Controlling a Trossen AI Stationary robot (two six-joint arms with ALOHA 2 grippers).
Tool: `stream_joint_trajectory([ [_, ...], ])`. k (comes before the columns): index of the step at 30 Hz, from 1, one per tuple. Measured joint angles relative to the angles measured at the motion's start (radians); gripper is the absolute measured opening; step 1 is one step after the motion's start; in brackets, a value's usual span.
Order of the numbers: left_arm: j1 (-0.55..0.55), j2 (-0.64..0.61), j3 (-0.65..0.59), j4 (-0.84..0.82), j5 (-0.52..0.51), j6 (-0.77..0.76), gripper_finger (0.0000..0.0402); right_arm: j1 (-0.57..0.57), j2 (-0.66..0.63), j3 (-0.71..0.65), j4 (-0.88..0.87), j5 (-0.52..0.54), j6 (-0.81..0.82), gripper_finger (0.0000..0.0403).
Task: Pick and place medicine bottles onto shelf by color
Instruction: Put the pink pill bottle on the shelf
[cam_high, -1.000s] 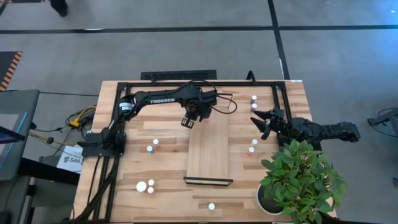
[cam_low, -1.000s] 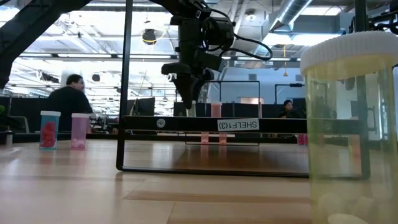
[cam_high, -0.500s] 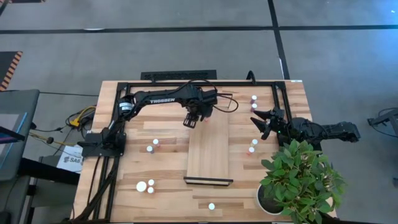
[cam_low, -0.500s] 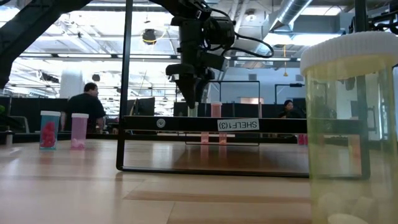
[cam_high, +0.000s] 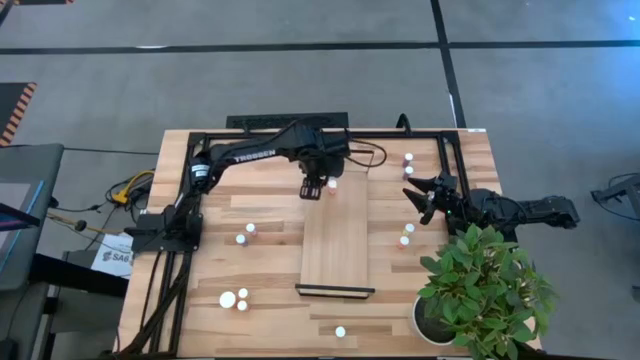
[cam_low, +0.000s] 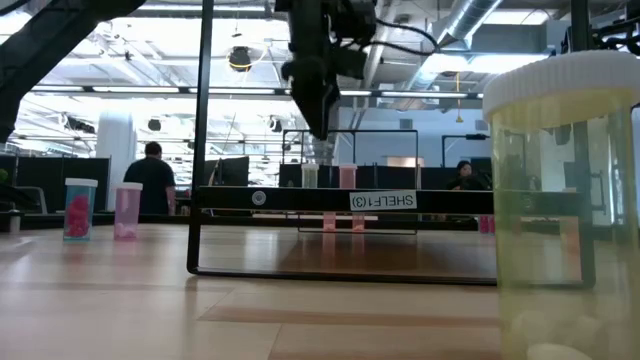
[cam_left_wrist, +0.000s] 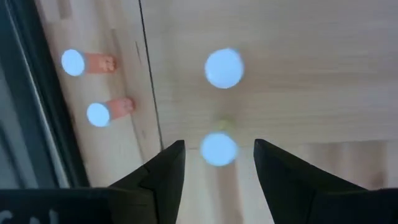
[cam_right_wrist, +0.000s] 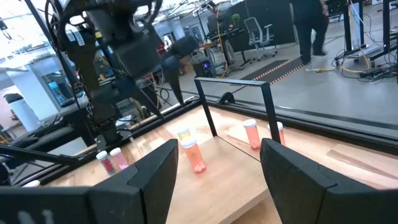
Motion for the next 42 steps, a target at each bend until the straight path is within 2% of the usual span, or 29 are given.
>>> stream_joint_trajectory([
  [4, 0.000, -0.001, 0.060, -0.122, 0.064, -0.090, 0.0179, 0.000, 0.000, 0.000, 0.000, 0.000, 0.000, 0.0251],
  [7, 0.000, -0.012, 0.070, -0.210, 0.152, -0.164, 0.0179, 0.000, 0.000, 0.000, 0.000, 0.000, 0.000, 0.0251],
  [9, -0.001, -0.032, 0.068, -0.206, 0.196, -0.220, 0.0179, 0.000, 0.000, 0.000, 0.000, 0.000, 0.000, 0.0251],
  [13, -0.020, -0.130, -0.003, -0.209, 0.205, -0.323, 0.0179, 0.000, 0.000, 0.000, -0.001, 0.000, 0.000, 0.0251],
  [17, -0.060, -0.275, -0.171, -0.198, 0.127, -0.440, 0.0179, 0.000, 0.000, 0.000, -0.002, 0.000, 0.000, 0.0251],
  [21, -0.110, -0.444, -0.424, -0.124, 0.076, -0.601, 0.0179, 0.000, 0.000, 0.000, -0.002, 0.000, 0.000, 0.0251],
  [26, -0.151, -0.612, -0.740, 0.019, 0.103, -0.852, 0.0179, 0.000, 0.000, 0.000, -0.003, 0.000, 0.000, 0.0251],
  [30, -0.158, -0.660, -0.918, 0.088, 0.135, -1.056, 0.0179, 0.000, 0.000, 0.000, -0.003, 0.000, 0.000, 0.0251],
  [35, -0.160, -0.668, -1.020, 0.159, 0.161, -1.216, 0.0179, 0.000, 0.000, 0.000, -0.004, 0.000, 0.000, 0.0251],
  [42, -0.192, -0.667, -1.047, 0.153, 0.116, -1.301, 0.0186, 0.000, 0.000, 0.000, -0.004, 0.000, 0.000, 0.0251],
])
